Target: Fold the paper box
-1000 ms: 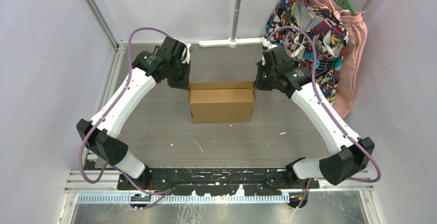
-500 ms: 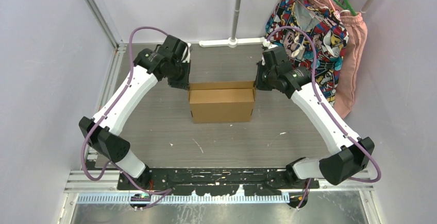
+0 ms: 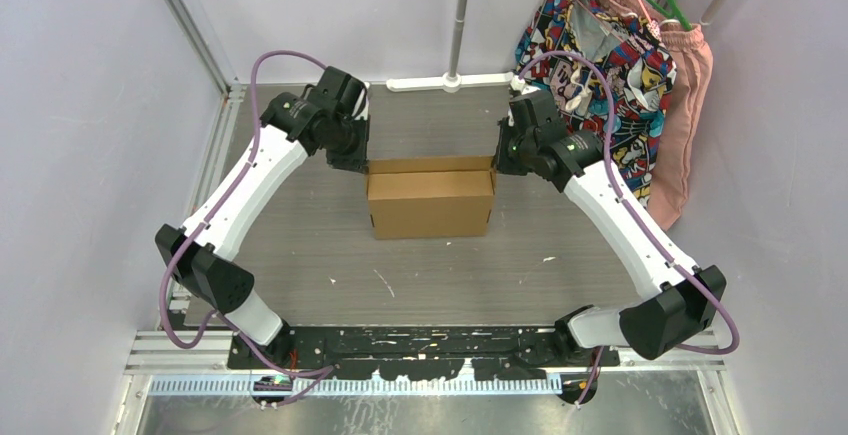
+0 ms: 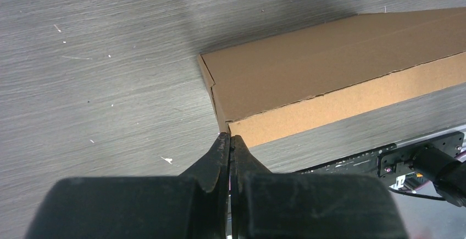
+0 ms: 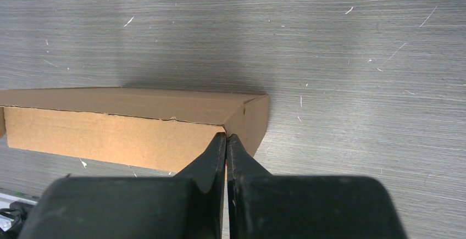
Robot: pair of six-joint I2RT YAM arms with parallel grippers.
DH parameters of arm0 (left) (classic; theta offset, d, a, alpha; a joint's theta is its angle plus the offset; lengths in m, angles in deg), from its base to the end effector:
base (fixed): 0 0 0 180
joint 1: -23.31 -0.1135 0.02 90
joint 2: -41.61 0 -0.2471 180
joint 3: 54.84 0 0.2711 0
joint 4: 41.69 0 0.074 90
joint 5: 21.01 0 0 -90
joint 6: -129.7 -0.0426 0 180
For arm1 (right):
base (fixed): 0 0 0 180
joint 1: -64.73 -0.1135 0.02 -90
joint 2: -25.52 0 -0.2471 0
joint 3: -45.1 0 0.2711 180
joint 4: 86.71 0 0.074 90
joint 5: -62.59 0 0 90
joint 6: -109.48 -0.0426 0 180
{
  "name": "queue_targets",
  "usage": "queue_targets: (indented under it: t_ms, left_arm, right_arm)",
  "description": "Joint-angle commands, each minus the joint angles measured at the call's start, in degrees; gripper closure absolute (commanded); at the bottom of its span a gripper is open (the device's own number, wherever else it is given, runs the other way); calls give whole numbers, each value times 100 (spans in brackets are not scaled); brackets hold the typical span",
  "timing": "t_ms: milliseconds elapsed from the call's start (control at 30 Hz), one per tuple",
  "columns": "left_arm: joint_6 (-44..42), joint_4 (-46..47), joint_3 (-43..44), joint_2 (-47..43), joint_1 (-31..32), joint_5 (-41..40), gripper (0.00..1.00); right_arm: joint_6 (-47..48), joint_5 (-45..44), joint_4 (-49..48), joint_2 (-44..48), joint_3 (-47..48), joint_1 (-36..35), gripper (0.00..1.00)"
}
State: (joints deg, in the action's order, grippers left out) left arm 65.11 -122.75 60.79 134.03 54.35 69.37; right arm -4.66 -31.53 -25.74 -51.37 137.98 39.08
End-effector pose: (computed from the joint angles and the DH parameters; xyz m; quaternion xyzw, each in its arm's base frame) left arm 0.2926 -0.1764 0.3685 0.0481 0.9597 -0.1338 0.2425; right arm 0.2780 0.1301 0.3465 0.0016 0.9233 0.1309 0.3610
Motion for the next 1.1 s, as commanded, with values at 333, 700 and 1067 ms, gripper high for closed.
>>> queue_targets:
  t_ms: [333, 700, 1067]
  left_arm:
    - [206, -13, 462, 131, 58, 257, 99]
    - [228, -78, 629, 144, 55, 267, 99]
    - [277, -103, 764, 194, 66, 134, 100]
  right_arm:
    - [-130, 140, -195, 54, -168, -80, 99]
    - [-115, 122, -394, 262, -328, -129, 99]
    - [-333, -120, -490, 459, -432, -207, 99]
